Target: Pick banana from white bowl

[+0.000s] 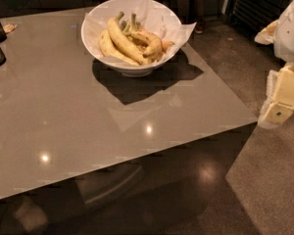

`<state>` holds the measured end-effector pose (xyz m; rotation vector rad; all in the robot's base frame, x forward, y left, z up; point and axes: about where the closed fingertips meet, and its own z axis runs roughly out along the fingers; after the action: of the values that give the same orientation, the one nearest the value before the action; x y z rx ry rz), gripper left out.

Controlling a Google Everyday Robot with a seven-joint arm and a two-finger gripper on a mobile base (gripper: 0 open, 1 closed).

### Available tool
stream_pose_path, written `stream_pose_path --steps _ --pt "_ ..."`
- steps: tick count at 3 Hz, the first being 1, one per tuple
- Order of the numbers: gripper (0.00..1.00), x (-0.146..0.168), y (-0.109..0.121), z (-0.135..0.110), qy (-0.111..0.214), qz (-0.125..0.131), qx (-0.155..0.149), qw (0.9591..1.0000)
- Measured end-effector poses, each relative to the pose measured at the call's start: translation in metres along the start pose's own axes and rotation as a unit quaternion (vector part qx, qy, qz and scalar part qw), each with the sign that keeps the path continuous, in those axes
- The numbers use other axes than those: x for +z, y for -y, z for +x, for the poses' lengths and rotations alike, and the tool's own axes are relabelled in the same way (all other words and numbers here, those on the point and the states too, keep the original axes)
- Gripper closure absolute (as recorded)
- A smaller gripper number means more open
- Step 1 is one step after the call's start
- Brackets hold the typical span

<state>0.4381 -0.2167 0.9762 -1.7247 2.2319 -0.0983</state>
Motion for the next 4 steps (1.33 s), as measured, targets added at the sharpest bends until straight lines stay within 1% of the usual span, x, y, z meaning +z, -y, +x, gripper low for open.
stream_pose_path --steps 1,2,3,4 --pt "0.0 0.0 0.0 0.0 0.0 0.0 0.0 1.0" --pt "0.0 -0.003 0.005 -0.003 0.024 -0.006 0.011 0.9996" --pt "0.0 -0.004 0.023 -0.014 0.064 -0.029 0.031 0.997" --pt "0.0 -0.008 0.058 -0.031 0.087 -0.031 0.044 0.9948"
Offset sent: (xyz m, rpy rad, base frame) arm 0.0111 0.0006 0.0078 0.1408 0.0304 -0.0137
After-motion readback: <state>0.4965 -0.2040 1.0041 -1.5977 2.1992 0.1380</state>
